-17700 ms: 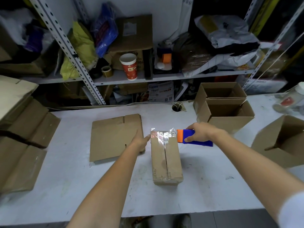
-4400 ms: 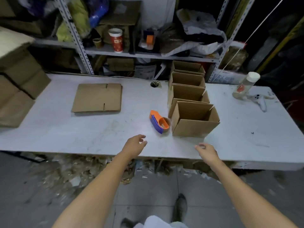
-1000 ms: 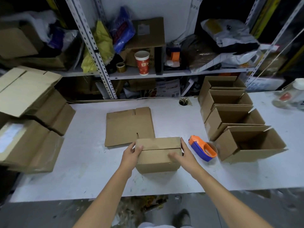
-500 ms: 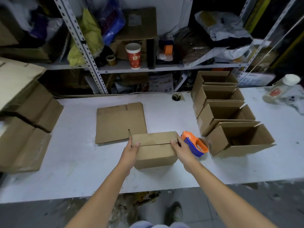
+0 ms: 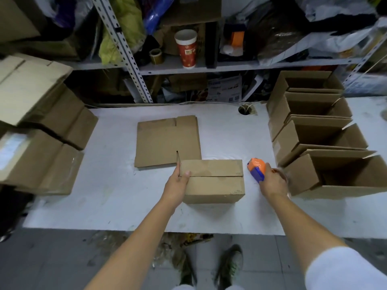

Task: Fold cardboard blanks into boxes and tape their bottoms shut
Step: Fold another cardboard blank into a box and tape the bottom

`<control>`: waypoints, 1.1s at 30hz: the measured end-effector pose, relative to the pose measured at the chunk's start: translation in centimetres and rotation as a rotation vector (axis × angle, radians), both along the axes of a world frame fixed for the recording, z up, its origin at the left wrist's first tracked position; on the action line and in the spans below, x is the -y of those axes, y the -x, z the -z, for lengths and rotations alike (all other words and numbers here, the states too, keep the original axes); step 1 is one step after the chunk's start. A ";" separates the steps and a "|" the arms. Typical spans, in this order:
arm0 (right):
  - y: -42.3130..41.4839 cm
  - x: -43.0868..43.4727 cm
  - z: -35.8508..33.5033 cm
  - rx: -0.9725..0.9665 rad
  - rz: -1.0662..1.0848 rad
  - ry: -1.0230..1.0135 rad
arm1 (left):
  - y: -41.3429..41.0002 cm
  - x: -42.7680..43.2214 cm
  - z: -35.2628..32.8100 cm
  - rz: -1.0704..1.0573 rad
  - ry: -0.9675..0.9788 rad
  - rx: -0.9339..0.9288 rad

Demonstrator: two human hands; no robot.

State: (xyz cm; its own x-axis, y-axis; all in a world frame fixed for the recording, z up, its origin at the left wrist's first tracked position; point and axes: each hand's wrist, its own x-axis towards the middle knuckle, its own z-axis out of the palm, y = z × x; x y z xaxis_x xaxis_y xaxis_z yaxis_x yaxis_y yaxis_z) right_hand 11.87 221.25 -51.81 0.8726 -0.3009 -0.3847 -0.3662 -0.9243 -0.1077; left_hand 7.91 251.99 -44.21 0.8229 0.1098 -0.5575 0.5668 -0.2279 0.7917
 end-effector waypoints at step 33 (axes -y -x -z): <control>-2.5 -9.3 -19.0 -0.398 -0.550 -0.759 | -0.8 -1.7 -3.6 0.095 -0.164 -0.016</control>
